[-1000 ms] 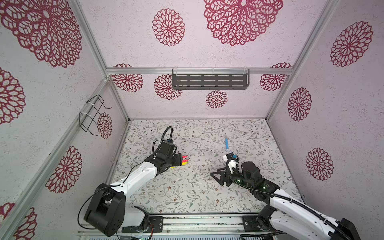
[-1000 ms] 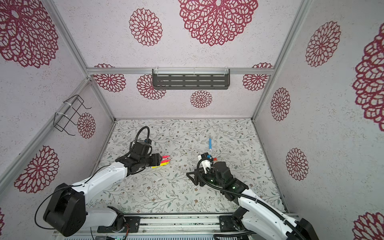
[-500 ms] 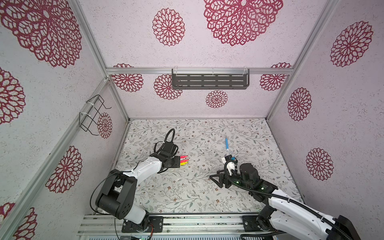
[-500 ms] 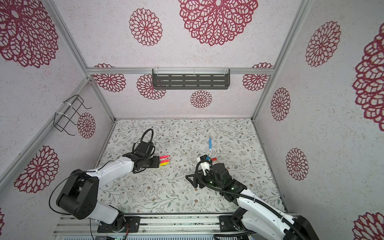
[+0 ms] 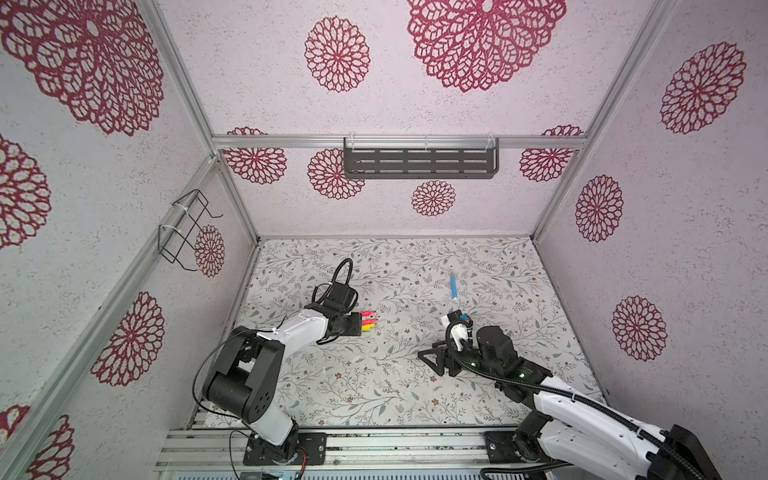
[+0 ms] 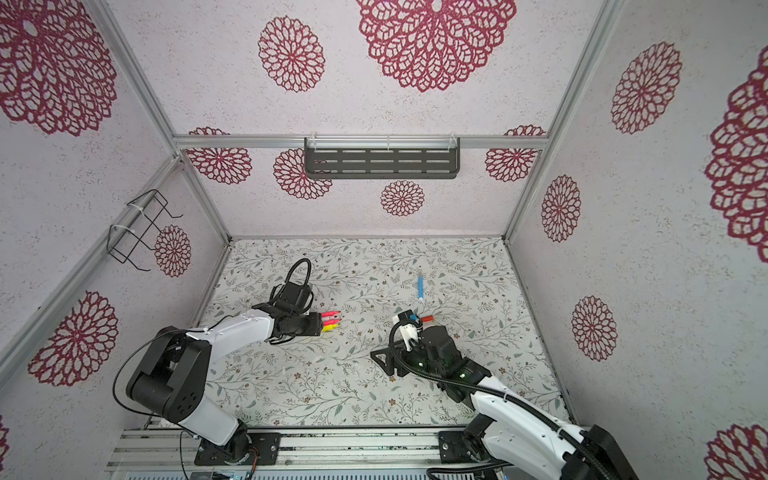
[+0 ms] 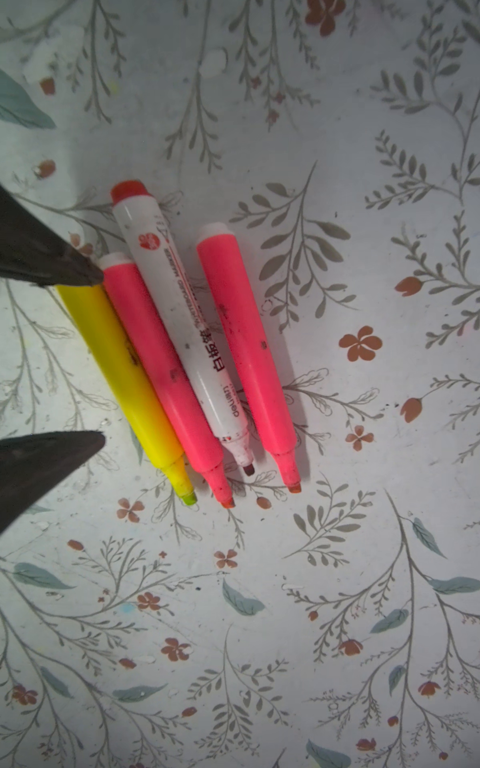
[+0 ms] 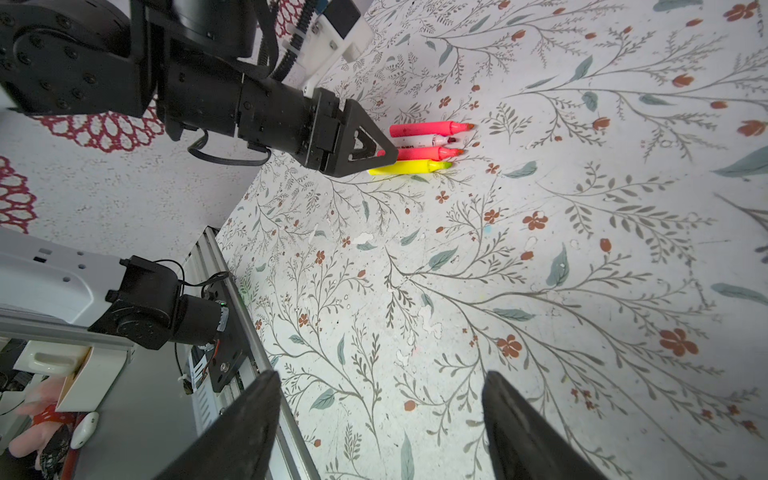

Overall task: Insert the pens into the pen caps
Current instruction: 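Grasp the yellow highlighter with the left gripper while the right gripper moves inward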

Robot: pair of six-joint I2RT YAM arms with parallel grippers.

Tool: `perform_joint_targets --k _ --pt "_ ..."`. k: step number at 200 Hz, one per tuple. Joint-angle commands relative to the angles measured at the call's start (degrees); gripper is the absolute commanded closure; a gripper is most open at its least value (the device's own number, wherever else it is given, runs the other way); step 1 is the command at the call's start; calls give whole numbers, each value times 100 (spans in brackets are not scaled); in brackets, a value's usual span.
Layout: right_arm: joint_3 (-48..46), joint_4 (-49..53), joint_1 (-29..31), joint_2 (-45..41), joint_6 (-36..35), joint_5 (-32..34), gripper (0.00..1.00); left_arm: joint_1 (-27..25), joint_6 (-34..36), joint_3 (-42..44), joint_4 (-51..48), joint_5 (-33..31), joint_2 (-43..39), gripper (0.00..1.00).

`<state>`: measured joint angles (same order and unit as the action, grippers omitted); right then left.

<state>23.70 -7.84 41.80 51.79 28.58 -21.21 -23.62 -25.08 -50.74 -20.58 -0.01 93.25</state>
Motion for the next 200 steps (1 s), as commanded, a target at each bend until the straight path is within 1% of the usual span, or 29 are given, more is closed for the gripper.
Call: perform_joint_targets --k 1,39,107,137,200 --pt "143 -53 30 -72 16 -35 23 18 70 -121 118 71 101 43" --pt "154 -39 30 -79 30 -25 23 -23 84 -98 165 96 162 43" --pt "154 -130 30 -59 85 -57 23 -180 281 -255 -46 -124 390 44" --pt "103 -139 30 -138 128 -54 24 -390 326 -340 -182 -215 457 45" --pt "-2 -119 30 -284 157 -6 24 -1022 287 -423 -453 -347 767 46"
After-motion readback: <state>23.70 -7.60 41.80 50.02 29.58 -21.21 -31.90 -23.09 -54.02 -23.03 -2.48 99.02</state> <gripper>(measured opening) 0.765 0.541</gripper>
